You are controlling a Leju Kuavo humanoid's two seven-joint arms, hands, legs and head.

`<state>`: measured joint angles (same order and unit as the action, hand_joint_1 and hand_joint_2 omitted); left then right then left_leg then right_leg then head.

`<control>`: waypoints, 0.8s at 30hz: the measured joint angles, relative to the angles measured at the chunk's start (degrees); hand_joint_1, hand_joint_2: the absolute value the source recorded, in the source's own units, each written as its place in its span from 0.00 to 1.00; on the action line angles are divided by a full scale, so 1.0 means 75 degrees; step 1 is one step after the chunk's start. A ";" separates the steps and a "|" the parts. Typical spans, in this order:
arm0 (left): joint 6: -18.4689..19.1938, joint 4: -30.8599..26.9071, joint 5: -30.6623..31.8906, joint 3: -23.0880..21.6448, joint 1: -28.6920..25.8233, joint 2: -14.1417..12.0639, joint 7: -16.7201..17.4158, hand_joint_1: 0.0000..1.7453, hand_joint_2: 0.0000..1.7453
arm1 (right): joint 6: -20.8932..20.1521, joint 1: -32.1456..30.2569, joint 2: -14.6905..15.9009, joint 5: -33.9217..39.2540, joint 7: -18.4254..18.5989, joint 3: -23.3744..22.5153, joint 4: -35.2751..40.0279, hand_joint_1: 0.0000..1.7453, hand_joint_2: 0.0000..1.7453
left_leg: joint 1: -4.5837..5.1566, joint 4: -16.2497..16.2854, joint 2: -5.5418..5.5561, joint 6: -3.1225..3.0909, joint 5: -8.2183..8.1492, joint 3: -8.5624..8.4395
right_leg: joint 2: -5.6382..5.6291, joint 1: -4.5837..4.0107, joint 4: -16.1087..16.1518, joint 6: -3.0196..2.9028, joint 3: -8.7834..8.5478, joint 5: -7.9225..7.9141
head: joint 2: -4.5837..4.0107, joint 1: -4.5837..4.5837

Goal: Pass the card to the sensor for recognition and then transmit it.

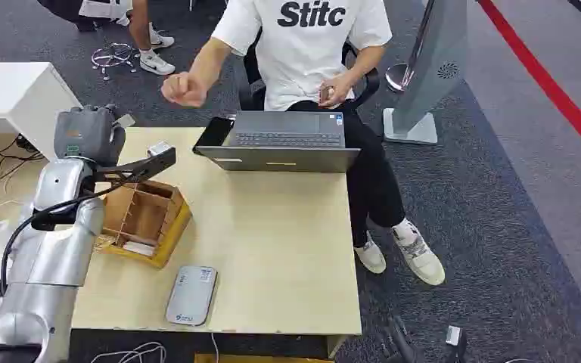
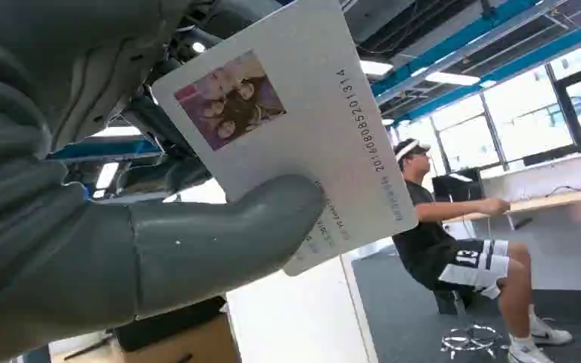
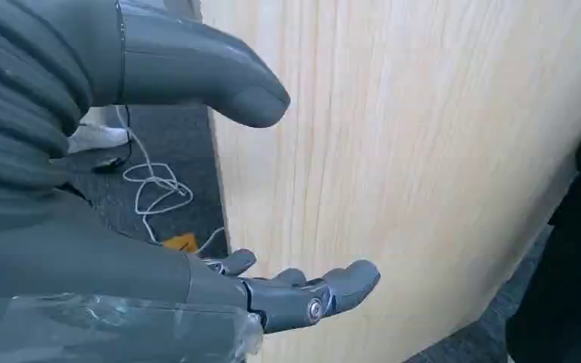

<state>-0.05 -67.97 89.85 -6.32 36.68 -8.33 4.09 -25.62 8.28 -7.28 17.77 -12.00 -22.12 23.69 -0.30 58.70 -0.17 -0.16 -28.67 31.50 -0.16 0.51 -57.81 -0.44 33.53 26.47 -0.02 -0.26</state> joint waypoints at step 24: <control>-0.0530 -0.3823 -0.2635 -0.1807 -0.4391 0.0210 -0.2238 1.00 1.00 | -0.0058 -0.0391 0.0093 -0.0006 -0.0501 -0.0093 0.0108 0.00 1.00 | 0.0011 -0.0002 -0.0025 -0.0035 -0.0046 0.0005 | -0.0020 0.0011 0.0010 0.0027 0.0009 0.0025 | 0.0000 0.0003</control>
<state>-4.02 -96.65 70.09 -19.87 3.75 -6.75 -12.70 -26.05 5.35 -6.58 17.73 -15.76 -22.82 24.50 -0.22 58.68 -0.36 -0.42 -29.01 31.53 -0.31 0.59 -57.73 -0.23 33.60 26.66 -0.02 -0.24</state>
